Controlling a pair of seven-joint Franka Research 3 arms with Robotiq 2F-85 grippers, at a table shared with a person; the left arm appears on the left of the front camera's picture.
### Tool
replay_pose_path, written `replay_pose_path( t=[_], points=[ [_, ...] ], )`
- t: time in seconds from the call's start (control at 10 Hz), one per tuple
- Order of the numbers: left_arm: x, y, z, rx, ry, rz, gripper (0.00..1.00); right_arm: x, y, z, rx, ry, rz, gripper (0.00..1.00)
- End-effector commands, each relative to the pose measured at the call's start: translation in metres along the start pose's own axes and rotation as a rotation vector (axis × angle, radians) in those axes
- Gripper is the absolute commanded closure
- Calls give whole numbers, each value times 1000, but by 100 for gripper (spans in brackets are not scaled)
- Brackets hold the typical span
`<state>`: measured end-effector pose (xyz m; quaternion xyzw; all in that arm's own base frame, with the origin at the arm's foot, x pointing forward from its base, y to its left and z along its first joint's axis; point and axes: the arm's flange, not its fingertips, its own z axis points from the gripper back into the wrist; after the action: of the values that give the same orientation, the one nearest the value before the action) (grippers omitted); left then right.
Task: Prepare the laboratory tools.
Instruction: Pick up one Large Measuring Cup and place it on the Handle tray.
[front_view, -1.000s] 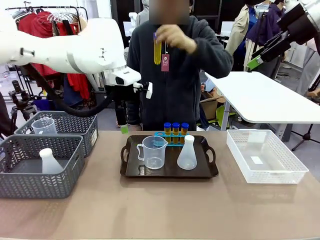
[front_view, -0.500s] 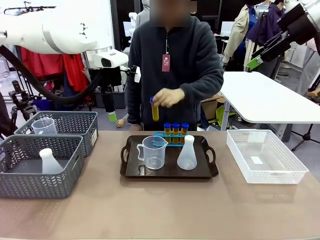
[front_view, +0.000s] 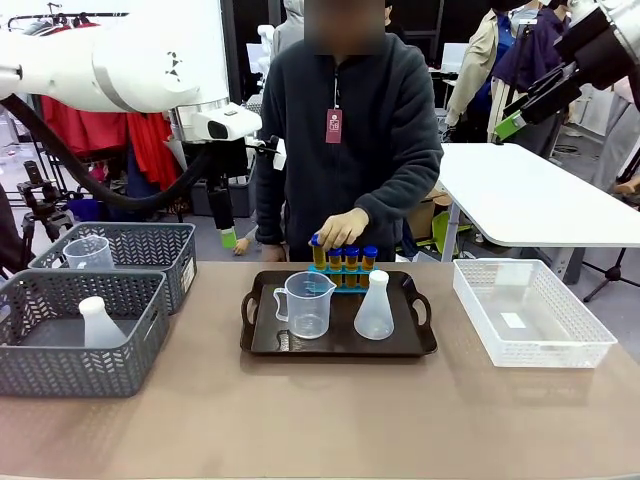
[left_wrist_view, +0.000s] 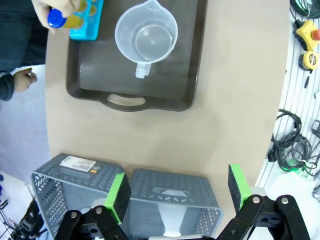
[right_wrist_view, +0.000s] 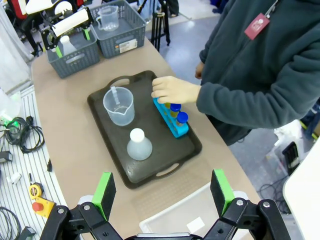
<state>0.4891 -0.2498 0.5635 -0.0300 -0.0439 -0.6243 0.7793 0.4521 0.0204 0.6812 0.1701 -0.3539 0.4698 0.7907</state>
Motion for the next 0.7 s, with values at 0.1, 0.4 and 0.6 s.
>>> replay_pose_path(
  t=[0.1, 0.4, 0.6],
  points=[
    [0, 0, 0, 0, 0, 0, 0, 1, 0, 1, 3, -7, 6, 0],
    [-39, 6, 48, -30, -72, 95, 0, 1, 0, 1, 3, -7, 6, 0],
    [-58, 20, 80, -22, -198, 139, 0, 1, 0, 1, 3, -7, 6, 0]
  ],
)
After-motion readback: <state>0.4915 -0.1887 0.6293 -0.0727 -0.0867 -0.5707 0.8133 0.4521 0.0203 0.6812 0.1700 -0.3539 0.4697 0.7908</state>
